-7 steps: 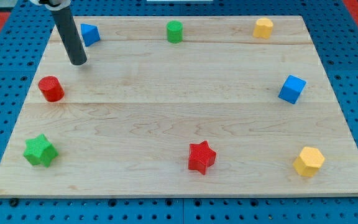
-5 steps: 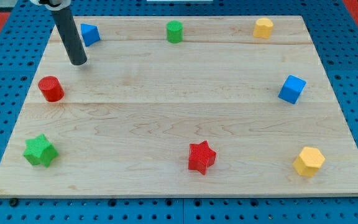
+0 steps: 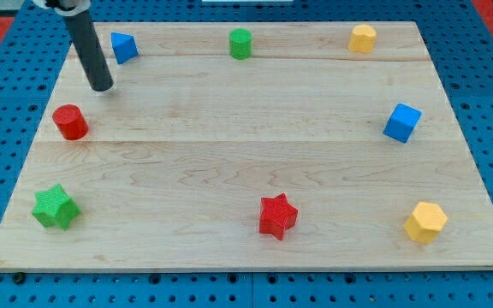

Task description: Push the green circle parallel left to the yellow heart

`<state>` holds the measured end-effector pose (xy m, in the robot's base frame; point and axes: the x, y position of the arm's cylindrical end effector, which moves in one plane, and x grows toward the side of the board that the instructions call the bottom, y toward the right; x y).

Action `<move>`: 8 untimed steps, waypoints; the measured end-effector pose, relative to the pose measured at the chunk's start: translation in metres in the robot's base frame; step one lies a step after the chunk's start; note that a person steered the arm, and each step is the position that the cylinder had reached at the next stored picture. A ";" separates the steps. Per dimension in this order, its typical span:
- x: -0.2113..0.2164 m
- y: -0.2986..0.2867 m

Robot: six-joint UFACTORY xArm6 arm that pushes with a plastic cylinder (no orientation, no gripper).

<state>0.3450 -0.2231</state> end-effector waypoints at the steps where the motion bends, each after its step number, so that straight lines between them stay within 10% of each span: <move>1: 0.004 0.004; 8: 0.004 0.009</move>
<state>0.3492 -0.2140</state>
